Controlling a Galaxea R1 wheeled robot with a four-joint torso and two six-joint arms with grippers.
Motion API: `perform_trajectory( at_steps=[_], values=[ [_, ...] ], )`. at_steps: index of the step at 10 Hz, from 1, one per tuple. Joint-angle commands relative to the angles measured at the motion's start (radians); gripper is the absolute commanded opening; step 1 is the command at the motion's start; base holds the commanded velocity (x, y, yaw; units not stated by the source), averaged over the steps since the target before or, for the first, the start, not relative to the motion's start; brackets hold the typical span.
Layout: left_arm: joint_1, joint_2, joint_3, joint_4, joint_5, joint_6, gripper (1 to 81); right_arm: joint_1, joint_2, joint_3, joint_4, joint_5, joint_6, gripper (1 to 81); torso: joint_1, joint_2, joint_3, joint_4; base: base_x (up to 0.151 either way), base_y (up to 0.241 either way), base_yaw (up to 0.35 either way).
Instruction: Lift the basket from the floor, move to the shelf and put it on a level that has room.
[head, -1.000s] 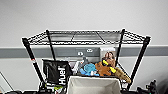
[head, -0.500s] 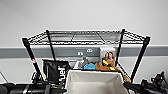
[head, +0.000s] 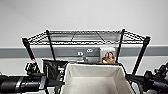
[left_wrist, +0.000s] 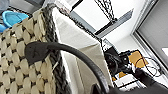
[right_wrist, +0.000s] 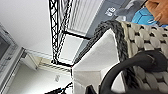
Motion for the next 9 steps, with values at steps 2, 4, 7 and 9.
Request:
perform_trajectory(
  at_steps=[2, 4, 7, 9],
  values=[
    [-0.265, -0.056, 0.01, -0.18, 0.066, 0.0, 1.0, 0.222, -0.025, 0.053, 0.102, -0.049, -0.014, 1.0, 0.0, 0.0, 0.0, 0.0, 0.0, 0.0, 0.0],
    [-0.339, -0.056, 0.006, -0.237, 0.09, -0.003, 1.0, 0.286, -0.025, 0.052, 0.159, -0.066, -0.014, 1.0, 0.0, 0.0, 0.0, 0.0, 0.0, 0.0, 0.0],
    [-0.425, -0.057, -0.007, -0.306, 0.107, -0.003, 1.0, 0.393, -0.033, 0.035, 0.24, -0.112, -0.012, 1.0, 0.0, 0.0, 0.0, 0.0, 0.0, 0.0, 0.0],
    [-0.497, -0.05, -0.031, -0.357, 0.138, -0.009, 1.0, 0.458, -0.033, 0.024, 0.287, -0.126, -0.013, 1.0, 0.0, 0.0, 0.0, 0.0, 0.0, 0.0, 0.0]
  ],
)
